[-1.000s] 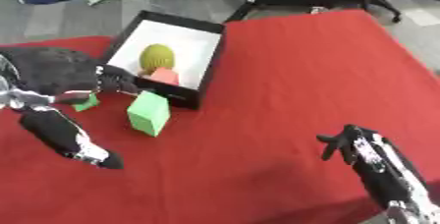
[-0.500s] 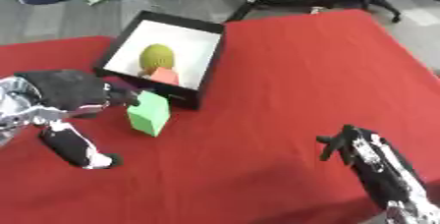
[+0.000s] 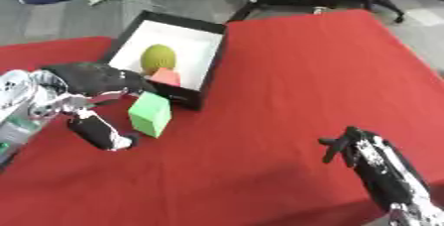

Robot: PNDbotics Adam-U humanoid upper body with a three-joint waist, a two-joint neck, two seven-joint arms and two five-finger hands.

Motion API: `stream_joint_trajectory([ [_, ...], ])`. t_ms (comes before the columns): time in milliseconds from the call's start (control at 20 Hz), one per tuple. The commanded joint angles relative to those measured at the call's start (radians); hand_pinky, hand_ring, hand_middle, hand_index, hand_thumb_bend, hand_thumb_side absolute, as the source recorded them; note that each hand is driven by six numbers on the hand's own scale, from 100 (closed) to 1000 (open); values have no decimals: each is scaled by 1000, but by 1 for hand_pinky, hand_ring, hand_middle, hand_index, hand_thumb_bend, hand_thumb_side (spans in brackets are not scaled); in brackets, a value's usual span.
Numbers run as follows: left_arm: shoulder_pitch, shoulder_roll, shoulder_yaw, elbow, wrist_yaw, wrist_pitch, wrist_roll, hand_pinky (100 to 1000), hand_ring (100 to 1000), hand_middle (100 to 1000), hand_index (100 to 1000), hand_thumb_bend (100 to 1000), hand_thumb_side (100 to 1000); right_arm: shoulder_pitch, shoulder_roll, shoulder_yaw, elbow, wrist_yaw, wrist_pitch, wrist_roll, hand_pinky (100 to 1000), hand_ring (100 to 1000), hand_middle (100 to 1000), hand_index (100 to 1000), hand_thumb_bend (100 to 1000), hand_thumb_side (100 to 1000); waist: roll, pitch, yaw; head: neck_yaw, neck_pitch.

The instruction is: Pick up objects on the table and place them in the box.

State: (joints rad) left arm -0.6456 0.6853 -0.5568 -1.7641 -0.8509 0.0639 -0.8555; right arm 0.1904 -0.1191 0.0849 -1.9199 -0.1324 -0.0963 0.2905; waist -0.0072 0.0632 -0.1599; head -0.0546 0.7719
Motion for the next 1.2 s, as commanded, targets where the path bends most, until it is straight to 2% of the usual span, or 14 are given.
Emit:
stream_joint_trajectory([
  [50, -36, -21, -5, 54, -34, -18, 18, 863, 879, 945, 1000, 356, 516, -5, -11, 1, -13, 2, -1, 3, 832, 445, 205, 470, 100, 687, 1, -10, -3, 0, -2],
  [100, -43, -31, -8, 76, -47, -25, 23, 863, 880, 946, 1000, 393, 511, -6, -10, 1, -13, 1, -1, 3, 832, 445, 205, 470, 100, 686, 1, -10, -4, 1, -2],
  [300, -60, -72, -7, 169, -93, -37, 66, 862, 879, 944, 1000, 380, 468, -8, -8, 4, -13, -1, 0, 5, 832, 446, 205, 470, 100, 695, -2, -6, -9, 1, -2],
  [600, -76, -117, -10, 289, -125, -67, 131, 864, 878, 942, 1000, 370, 469, -13, -3, 6, -14, -2, 2, 7, 832, 446, 205, 470, 100, 704, -6, 2, -15, 0, -2],
  [950, -88, -145, -10, 345, -139, -79, 182, 861, 870, 935, 1000, 344, 433, -16, 1, 7, -16, 0, 3, 7, 832, 446, 205, 470, 100, 711, -9, 9, -16, -1, -2],
  [1200, -87, -158, -21, 381, -151, -98, 145, 854, 838, 900, 1000, 356, 455, -16, 2, 6, -17, 2, 3, 6, 833, 446, 205, 471, 100, 713, -10, 13, -18, -1, -2],
])
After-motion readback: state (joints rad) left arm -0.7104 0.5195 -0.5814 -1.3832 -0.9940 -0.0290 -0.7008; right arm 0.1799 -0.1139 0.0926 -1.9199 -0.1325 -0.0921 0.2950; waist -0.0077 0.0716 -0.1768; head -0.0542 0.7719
